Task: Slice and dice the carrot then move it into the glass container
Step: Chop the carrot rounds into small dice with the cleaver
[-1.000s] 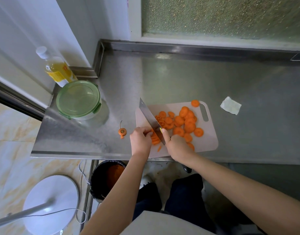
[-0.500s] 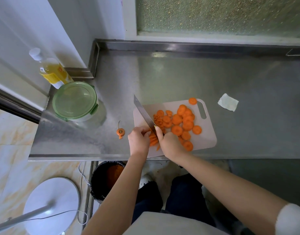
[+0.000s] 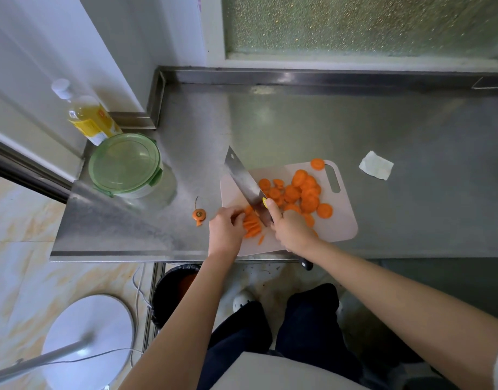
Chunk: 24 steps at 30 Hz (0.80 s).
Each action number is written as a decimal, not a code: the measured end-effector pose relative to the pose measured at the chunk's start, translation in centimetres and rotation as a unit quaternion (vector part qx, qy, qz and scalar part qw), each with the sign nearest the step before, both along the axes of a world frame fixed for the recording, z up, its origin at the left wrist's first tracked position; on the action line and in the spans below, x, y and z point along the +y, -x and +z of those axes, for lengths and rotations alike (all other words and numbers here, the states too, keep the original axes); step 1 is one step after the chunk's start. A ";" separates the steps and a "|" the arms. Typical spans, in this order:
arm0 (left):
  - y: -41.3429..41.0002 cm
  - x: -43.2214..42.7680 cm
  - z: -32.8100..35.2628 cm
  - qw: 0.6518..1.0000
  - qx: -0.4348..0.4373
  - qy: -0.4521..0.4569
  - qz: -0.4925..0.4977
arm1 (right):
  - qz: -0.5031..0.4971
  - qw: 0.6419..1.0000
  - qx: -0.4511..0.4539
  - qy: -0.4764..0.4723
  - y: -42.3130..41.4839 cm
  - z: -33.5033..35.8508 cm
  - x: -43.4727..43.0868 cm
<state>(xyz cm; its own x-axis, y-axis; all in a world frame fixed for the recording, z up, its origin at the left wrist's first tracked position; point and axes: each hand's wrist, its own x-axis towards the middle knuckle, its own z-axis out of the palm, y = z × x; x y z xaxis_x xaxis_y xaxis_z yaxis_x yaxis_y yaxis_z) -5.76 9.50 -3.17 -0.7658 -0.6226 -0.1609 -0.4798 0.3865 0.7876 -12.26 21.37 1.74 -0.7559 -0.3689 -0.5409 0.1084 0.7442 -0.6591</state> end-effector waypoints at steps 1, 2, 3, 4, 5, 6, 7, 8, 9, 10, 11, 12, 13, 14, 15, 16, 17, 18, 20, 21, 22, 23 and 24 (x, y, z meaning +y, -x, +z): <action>0.0 0.0 0.0 1.000 0.000 -0.004 0.006 | 0.007 1.000 0.001 -0.010 0.0 0.1 0.3; 0.0 0.0 0.0 1.000 -0.002 -0.008 0.012 | 0.014 1.000 -0.002 -0.020 0.0 0.3 0.5; 0.1 0.0 0.0 1.000 -0.004 -0.011 0.016 | 0.027 0.999 -0.006 -0.035 -0.1 0.3 0.7; 0.2 0.1 0.0 1.000 -0.006 -0.014 0.019 | 0.039 0.998 -0.015 -0.052 -0.3 0.3 0.8; 0.2 0.1 0.0 1.000 -0.008 -0.014 0.021 | 0.041 0.997 -0.022 -0.066 -0.6 0.4 0.9; 0.3 0.1 0.0 1.000 -0.009 -0.013 0.021 | 0.047 0.996 -0.015 -0.070 -0.8 0.4 0.9; 0.4 0.1 0.0 1.000 -0.011 -0.010 0.021 | 0.052 0.996 -0.007 -0.074 -1.0 0.3 1.0; 0.4 0.1 -0.1 1.000 -0.013 -0.007 0.020 | 0.052 0.996 0.000 -0.070 -1.1 0.2 1.0; 0.5 0.1 -0.1 1.000 -0.015 -0.007 0.022 | 0.048 0.996 0.005 -0.070 -1.2 0.2 1.1; 0.5 0.1 -0.1 1.000 -0.018 -0.008 0.024 | 0.050 0.996 0.013 -0.070 -1.4 0.0 1.1; 0.5 0.2 -0.1 0.999 -0.020 -0.010 0.028 | 0.051 0.996 0.015 -0.071 -1.6 0.0 1.1; 0.6 0.2 0.0 0.999 -0.022 -0.011 0.031 | 0.051 0.996 0.014 -0.072 -1.8 0.0 1.2; 0.6 0.3 0.0 0.999 -0.026 -0.013 0.034 | 0.043 0.997 0.013 -0.063 -1.9 -0.1 1.3; 0.6 0.3 0.1 0.999 -0.029 -0.012 0.036 | 0.043 0.998 0.016 -0.053 -2.0 -0.3 1.4; 0.7 0.3 0.2 0.999 -0.032 -0.013 0.037 | 0.043 0.998 0.017 -0.050 -1.9 -0.4 1.5; 0.7 0.3 0.2 0.999 -0.035 -0.016 0.039 | 0.048 0.997 0.020 -0.051 -2.0 -0.4 1.5; 0.7 0.3 0.3 0.998 -0.037 -0.021 0.040 | 0.062 0.996 0.018 -0.056 -2.2 -0.2 1.5; 0.8 0.3 0.3 0.998 -0.037 -0.024 0.041 | 0.073 0.995 0.015 -0.064 -2.3 0.0 1.4; 0.8 0.4 0.3 0.998 -0.035 -0.029 0.045 | 0.065 0.995 0.004 -0.070 -2.7 0.4 1.4; 0.8 0.4 0.3 0.998 -0.034 -0.030 0.047 | 0.065 0.995 -0.001 -0.071 -2.7 0.4 1.4; 0.8 0.5 0.3 0.998 -0.032 -0.031 0.049 | 0.070 0.995 0.000 -0.069 -2.7 0.5 1.4; 0.8 0.5 0.3 0.998 -0.032 -0.032 0.050 | 0.083 0.994 0.004 -0.069 -2.7 0.6 1.4; 0.8 0.5 0.3 0.998 -0.033 -0.035 0.051 | 0.094 0.993 0.013 -0.072 -2.8 0.7 1.5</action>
